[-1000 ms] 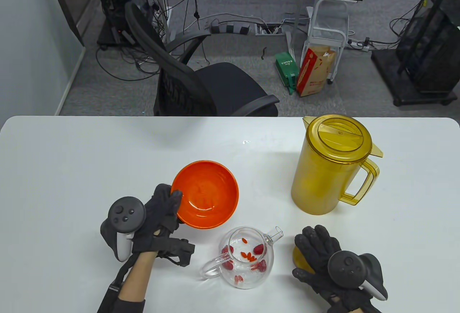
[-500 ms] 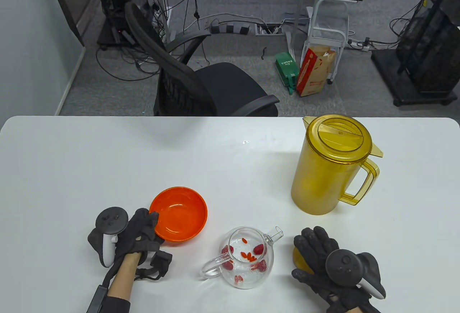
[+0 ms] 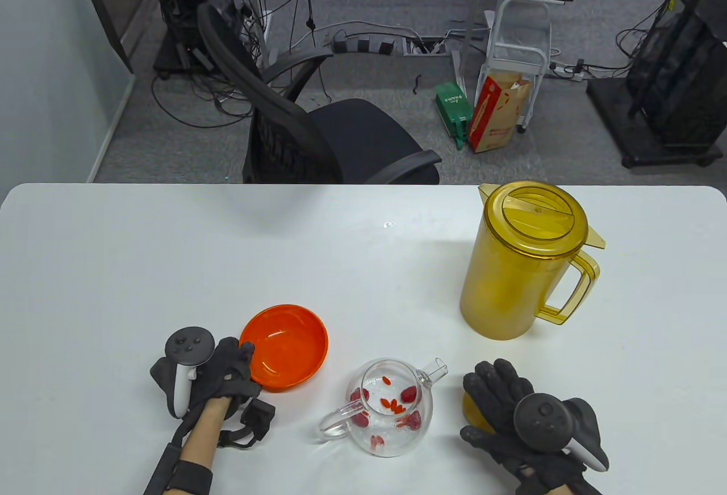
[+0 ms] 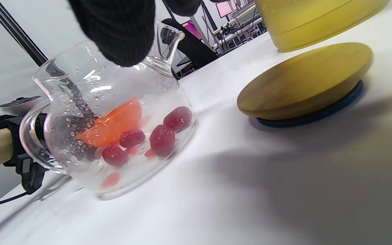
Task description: Make wolfberry and red date tea
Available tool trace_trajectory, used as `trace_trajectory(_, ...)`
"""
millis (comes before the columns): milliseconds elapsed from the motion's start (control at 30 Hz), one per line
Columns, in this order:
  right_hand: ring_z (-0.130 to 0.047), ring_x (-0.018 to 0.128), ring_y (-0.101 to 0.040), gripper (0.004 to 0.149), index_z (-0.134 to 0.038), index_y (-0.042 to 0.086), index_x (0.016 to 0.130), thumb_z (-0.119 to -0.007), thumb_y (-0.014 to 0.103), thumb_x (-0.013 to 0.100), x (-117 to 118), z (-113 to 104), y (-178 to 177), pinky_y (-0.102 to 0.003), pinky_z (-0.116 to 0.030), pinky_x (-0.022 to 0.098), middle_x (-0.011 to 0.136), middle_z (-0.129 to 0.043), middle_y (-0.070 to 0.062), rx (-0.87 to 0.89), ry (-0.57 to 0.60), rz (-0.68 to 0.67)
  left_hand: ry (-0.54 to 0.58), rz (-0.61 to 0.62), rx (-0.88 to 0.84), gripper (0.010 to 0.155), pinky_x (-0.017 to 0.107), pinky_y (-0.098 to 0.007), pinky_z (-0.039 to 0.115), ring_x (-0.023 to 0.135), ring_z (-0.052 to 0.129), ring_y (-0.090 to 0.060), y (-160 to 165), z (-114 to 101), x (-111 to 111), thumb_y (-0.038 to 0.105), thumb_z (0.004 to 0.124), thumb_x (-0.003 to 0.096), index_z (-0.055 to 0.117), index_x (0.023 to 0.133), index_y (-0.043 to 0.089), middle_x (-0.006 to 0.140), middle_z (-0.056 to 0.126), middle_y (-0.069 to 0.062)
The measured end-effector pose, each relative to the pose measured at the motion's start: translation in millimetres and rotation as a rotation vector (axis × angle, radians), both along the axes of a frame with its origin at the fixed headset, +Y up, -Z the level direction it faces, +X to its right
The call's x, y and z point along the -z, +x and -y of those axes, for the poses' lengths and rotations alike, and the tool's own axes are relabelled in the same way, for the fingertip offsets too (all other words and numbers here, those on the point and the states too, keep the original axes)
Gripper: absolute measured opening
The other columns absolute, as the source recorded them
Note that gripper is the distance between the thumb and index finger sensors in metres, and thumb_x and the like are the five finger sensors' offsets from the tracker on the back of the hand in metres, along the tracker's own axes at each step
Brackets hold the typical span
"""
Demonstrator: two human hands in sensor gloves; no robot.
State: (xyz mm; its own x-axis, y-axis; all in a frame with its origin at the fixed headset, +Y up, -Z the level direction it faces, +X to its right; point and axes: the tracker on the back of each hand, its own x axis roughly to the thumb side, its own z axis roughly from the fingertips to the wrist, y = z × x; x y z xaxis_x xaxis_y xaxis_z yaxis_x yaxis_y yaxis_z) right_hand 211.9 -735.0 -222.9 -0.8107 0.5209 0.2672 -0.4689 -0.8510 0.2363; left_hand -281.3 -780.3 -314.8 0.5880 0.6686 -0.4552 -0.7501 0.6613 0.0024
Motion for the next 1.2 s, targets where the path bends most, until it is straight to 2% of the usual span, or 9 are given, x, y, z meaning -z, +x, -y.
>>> trace_trajectory(167,-0.011,0.108,-0.033,0.081,-0.038,0.017,0.116,-0.081,0.045,0.054,0.1,0.0,0.2,-0.057,-0.019,0.077,0.123,-0.026,-0.011,0.001,0.005,0.0,0.104,0.081,0.295,0.06,0.025,-0.041,0.091,0.039,0.108,-0.034,6.4,-29.6,-8.5,0.045,0.069,0.0597,0.064,0.098,0.0,0.067,0.096,-0.023)
trace_trajectory(267,-0.011,0.108,-0.033,0.081,-0.038,0.017,0.116,-0.081,0.045,0.054,0.2,-0.3,0.3,-0.057,-0.019,0.077,0.123,-0.026,-0.011,0.003,0.009,0.0,0.241,0.182,0.466,0.059,0.029,-0.043,0.09,0.045,0.107,-0.036,18.9,-53.5,-20.8,0.047,0.068,0.06,0.064,0.102,0.006,0.077,0.093,-0.026)
trace_trajectory(367,-0.011,0.108,-0.033,0.081,-0.037,0.017,0.116,-0.081,0.045,0.053,-0.1,-0.7,1.0,-0.057,-0.019,0.077,0.123,-0.026,-0.011,-0.003,0.026,0.007,0.385,0.338,0.535,0.055,0.039,-0.047,0.089,0.059,0.104,-0.04,37.2,-74.1,-39.0,0.049,0.067,0.0597,0.068,0.103,0.015,0.087,0.09,-0.026)
trace_trajectory(433,-0.011,0.108,-0.033,0.081,-0.037,0.017,0.116,-0.081,0.045,0.054,-0.2,-0.4,1.3,-0.057,-0.019,0.077,0.123,-0.026,-0.011,0.001,0.029,0.009,0.425,0.47,0.466,0.058,0.054,-0.056,0.08,0.082,0.092,-0.047,48.1,-79.5,-50.0,0.052,0.065,0.06,0.064,0.106,0.017,0.099,0.083,-0.024)
trace_trajectory(500,-0.011,0.108,-0.033,0.081,-0.037,0.017,0.116,-0.081,0.045,0.053,-0.5,-0.2,1.4,-0.057,-0.019,0.077,0.123,-0.026,-0.011,0.001,0.03,0.012,0.448,0.645,0.324,0.062,0.068,-0.065,0.061,0.104,0.068,-0.046,58.7,-76.9,-61.1,0.054,0.064,0.0597,0.057,0.11,0.02,0.113,0.068,-0.02)
trace_trajectory(633,-0.011,0.108,-0.033,0.081,-0.037,0.018,0.116,-0.081,0.045,0.053,-0.5,-0.2,2.3,-0.057,-0.019,0.077,0.123,-0.025,-0.011,0.001,0.045,0.031,0.47,0.793,0.174,0.076,0.074,-0.067,0.039,0.115,0.035,-0.044,71.5,-58.4,-76.1,0.062,0.063,0.0571,0.04,0.115,0.019,0.123,0.046,-0.018)
trace_trajectory(700,-0.011,0.108,-0.033,0.082,-0.035,0.019,0.116,-0.081,0.045,0.053,-0.2,0.6,4.0,-0.057,-0.019,0.077,0.123,-0.024,-0.01,0.001,0.048,0.051,0.496,0.812,0.165,0.08,0.075,-0.067,0.038,0.116,0.034,-0.043,73.8,-45.1,-81.6,0.066,0.063,0.055,0.039,0.115,0.019,0.124,0.044,-0.017)
trace_trajectory(900,-0.01,0.108,-0.032,0.082,-0.034,0.02,0.116,-0.081,0.044,0.053,4.1,2.8,13.0,-0.057,-0.02,0.077,0.123,-0.023,-0.009,0.066,0.081,0.16,0.374,0.898,0.165,0.088,0.074,-0.067,0.03,0.113,0.024,-0.049,79.8,-25.3,-81.4,0.069,0.061,0.0533,0.032,0.115,0.014,0.123,0.034,-0.024)
trace_trajectory(1200,-0.009,0.108,-0.032,0.083,-0.032,0.02,0.116,-0.081,0.044,0.053,3.7,-26.8,52.9,-0.057,-0.019,0.078,0.123,-0.021,-0.008,0.17,0.305,0.43,0.385,0.863,0.125,0.087,0.074,-0.066,0.029,0.113,0.025,-0.05,74.6,-26.9,-78.5,0.068,0.06,0.0541,0.032,0.115,0.012,0.123,0.035,-0.025)
